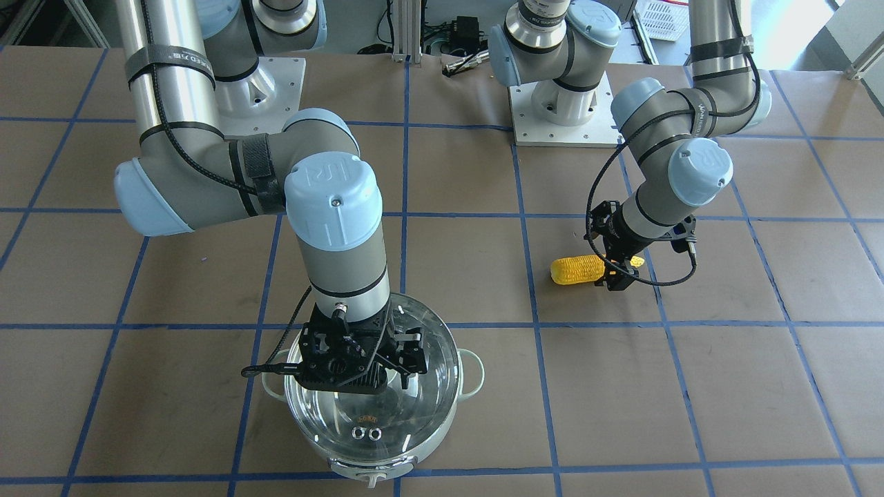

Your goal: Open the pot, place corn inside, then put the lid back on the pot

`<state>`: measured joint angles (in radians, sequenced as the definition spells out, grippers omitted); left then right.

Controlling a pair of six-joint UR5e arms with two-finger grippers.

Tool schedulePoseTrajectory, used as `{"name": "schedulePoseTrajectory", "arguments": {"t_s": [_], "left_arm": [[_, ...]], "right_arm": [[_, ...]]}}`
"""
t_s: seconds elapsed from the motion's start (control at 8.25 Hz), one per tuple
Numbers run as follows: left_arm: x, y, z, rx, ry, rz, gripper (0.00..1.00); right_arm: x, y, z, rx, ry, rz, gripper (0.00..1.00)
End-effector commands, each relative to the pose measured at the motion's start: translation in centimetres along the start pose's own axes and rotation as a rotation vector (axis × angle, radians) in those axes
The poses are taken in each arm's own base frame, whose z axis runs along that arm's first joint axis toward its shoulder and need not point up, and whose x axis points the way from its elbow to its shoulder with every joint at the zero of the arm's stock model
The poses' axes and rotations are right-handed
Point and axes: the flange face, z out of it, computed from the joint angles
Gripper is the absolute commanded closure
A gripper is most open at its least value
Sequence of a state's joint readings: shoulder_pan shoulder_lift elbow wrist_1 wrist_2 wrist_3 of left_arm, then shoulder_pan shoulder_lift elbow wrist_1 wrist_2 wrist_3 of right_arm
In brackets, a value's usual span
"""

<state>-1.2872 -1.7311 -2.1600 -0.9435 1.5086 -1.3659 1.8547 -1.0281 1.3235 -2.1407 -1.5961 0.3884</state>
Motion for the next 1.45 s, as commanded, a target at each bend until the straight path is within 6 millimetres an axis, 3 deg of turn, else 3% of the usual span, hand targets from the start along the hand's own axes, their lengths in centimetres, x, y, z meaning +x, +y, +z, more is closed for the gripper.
{"name": "schedulePoseTrajectory", "arguments": {"t_s": [0.0,0.24,0.48,0.85,1.09,1.33], "left_arm": [[-0.1,0.0,0.6,-0.002,-0.011,0.009,0.0],[0.0,-0.2,0.5,0.006,-0.003,0.036,0.0],[0.1,-0.3,0.6,0.006,-0.003,0.033,0.0],[-0.1,-0.3,1.0,0.005,-0.014,0.03,0.0],[-0.7,-0.3,1.8,0.0,-0.035,0.028,0.0],[-0.7,-0.3,1.8,0.002,-0.034,0.028,0.0]], "right_arm": [[-0.1,0.4,0.1,-0.013,0.012,-0.007,0.16],[0.1,0.9,-0.1,-0.039,0.022,-0.008,0.26],[0.1,0.9,-0.2,-0.039,0.021,-0.009,0.49],[0.1,0.6,-0.8,-0.03,0.016,-0.013,0.68],[0.2,0.4,-3.2,0.003,0.004,-0.044,0.71],[1.9,0.4,-7.8,0.021,-0.014,-0.067,0.75]]}}
